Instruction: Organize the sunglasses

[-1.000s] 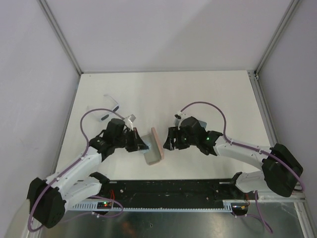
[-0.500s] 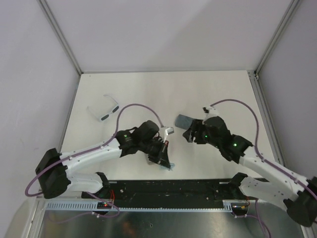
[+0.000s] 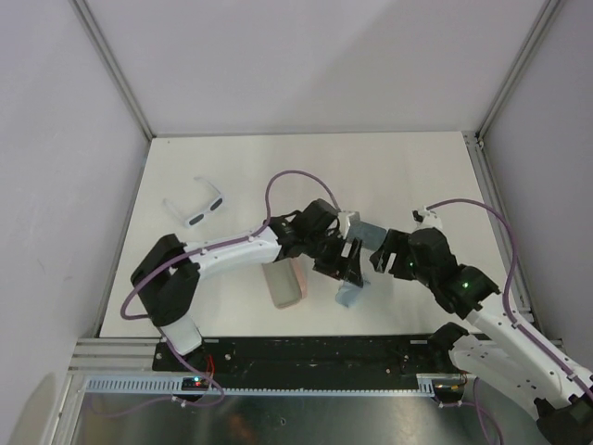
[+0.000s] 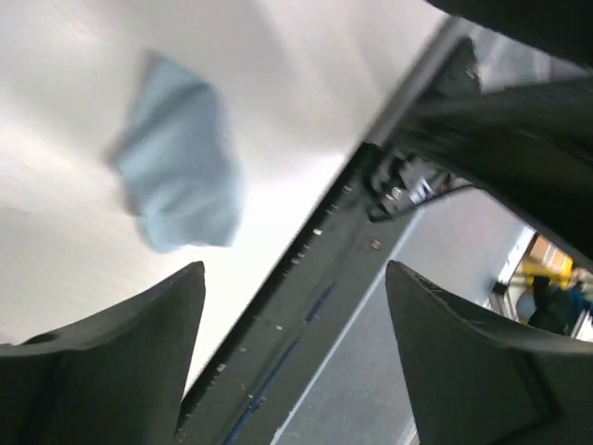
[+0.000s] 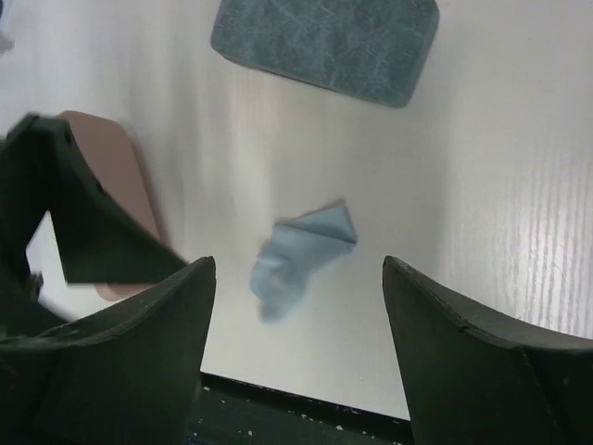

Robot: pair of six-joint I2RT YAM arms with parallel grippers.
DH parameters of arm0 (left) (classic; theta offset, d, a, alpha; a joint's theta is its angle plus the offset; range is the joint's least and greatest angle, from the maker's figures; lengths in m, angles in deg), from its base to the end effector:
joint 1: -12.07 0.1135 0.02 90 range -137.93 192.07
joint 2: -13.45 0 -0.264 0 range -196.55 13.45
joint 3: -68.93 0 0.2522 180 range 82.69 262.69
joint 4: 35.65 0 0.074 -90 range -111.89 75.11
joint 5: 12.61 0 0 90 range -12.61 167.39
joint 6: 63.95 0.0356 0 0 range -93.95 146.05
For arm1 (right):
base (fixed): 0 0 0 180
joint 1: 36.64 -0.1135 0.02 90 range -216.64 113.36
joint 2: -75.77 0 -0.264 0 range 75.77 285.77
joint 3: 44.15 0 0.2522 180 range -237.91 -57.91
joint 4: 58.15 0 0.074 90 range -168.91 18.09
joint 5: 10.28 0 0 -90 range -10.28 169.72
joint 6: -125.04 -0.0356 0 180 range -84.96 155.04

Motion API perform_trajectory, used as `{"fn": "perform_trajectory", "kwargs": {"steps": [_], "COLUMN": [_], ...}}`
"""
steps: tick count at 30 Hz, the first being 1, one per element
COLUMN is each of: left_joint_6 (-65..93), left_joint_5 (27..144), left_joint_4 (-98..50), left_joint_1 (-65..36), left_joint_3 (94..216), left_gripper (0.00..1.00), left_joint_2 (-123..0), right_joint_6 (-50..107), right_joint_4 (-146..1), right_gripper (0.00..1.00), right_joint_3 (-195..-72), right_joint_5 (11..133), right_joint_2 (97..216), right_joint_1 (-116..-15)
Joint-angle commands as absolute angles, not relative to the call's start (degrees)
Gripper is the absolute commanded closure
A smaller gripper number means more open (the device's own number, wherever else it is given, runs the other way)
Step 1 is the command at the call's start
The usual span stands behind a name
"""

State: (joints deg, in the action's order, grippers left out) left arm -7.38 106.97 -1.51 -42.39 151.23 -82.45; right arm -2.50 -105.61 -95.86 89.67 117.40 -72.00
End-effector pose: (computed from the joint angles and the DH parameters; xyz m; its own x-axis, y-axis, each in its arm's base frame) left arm 0.1966 -0.3055 0.2391 -0.8552 0.3729 -0.3600 0.5146 0.5282 -0.6754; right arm 0.1321 0.0862 0.2668 -0.6717 0.2593 -0.6940 -0.0615 0.9140 0.4010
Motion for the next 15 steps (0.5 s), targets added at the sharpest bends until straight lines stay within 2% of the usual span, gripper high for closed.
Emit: {"fn": "perform_trajectory", "kwargs": {"steps": [1, 5, 10, 12, 15], "left_joint_6": [-6.38, -4.54, -4.26, -4.58, -5.21], "left_joint_5": [101.09, 100.37, 98.24, 96.62, 94.57], "left_joint_4": [-5.13, -5.52, -5.59, -5.55, -5.54], "left_joint_1": [-36.01, -34.06, -37.67, -39.13, -40.81], "left_joint_3": [148.89, 148.06, 146.05, 144.81, 143.39], "left_gripper": [0.14, 0.16, 0.21, 0.26, 0.34], "left_joint_2": [-82.89, -81.26, -80.70, -80.42, -80.02], "right_joint_6": [-3.32, -3.91, -5.18, -5.47, -5.83], "right_joint_4": [-109.25, -109.27, -107.24, -105.31, -101.37], "right_gripper": [0.24, 0.35, 0.50, 0.57, 0.63], "right_joint_3": [-94.74, -93.40, -91.28, -89.96, -87.62], "right_joint_5": [91.86, 91.77, 90.28, 88.53, 85.88], "right_joint_2": [116.94, 117.06, 119.24, 120.89, 123.22], "right_joint_1": [-71.60, -71.57, -70.85, -70.31, -70.03]}}
